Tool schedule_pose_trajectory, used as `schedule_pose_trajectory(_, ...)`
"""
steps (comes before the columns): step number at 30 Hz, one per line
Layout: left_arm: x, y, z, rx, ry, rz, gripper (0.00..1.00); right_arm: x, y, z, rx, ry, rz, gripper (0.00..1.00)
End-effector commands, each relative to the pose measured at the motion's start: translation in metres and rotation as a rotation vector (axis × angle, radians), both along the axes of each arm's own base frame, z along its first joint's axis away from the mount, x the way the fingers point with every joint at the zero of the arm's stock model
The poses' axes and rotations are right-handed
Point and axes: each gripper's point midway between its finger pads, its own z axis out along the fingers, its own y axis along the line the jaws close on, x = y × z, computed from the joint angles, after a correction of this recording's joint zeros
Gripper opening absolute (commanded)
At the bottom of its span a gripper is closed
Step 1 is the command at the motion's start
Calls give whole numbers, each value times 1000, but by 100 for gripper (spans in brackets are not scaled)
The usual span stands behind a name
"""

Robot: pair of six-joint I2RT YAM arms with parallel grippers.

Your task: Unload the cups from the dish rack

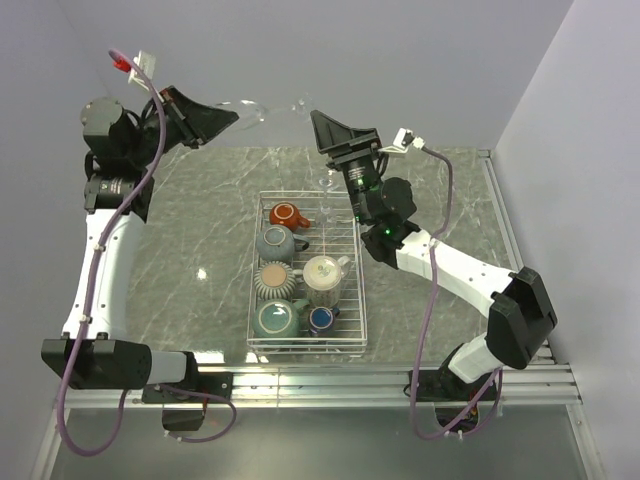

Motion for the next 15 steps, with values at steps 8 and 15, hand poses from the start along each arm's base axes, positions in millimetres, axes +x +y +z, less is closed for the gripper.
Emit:
schedule_pose_trajectory(8, 16, 83, -6, 516, -242, 415, 0, -45, -5, 54, -255, -218, 1, 74)
schedule_pose_trajectory(15, 12, 110, -73, 840, -125, 393, 0, -73, -23, 54, -424, -264, -28, 74)
